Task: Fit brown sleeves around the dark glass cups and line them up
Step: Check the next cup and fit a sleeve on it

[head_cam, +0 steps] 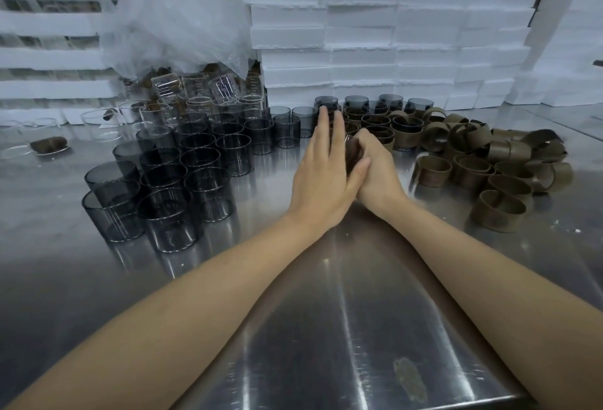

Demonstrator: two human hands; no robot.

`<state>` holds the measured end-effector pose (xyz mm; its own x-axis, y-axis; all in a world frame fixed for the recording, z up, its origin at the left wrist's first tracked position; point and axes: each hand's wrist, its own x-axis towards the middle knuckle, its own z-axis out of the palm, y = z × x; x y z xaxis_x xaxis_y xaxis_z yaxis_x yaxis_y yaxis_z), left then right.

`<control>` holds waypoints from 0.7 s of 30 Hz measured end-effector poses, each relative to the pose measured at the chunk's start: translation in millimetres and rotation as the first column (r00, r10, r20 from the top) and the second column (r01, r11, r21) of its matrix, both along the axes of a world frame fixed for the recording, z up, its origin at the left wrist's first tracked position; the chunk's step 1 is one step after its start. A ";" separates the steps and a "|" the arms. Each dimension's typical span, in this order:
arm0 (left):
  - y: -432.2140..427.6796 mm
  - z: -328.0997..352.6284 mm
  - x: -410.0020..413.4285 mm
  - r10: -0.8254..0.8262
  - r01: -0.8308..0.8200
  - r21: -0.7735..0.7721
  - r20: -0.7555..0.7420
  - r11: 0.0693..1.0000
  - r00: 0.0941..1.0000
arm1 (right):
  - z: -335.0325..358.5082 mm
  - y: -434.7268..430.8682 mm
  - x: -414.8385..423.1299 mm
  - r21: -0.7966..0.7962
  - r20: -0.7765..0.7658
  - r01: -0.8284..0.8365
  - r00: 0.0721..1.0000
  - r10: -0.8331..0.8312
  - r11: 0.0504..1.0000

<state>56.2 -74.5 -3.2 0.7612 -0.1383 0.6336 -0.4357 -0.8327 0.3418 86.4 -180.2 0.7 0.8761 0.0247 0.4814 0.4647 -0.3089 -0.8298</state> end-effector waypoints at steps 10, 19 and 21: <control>20.8 11.6 20.7 -0.367 0.020 -0.707 -0.343 0.707 0.865 | 0.6 -4.6 -9.8 -0.039 -0.029 -0.296 0.955 0.295 0.954; 24.9 5.3 29.3 -0.632 -0.088 -0.931 -0.308 0.355 0.711 | -3.0 -3.2 -6.3 -0.092 0.054 -0.347 0.934 0.352 0.933; 23.4 3.2 30.3 -0.612 -0.099 -0.936 -0.298 0.338 0.732 | -3.5 -0.4 -6.1 -0.095 0.076 -0.346 0.933 0.353 0.933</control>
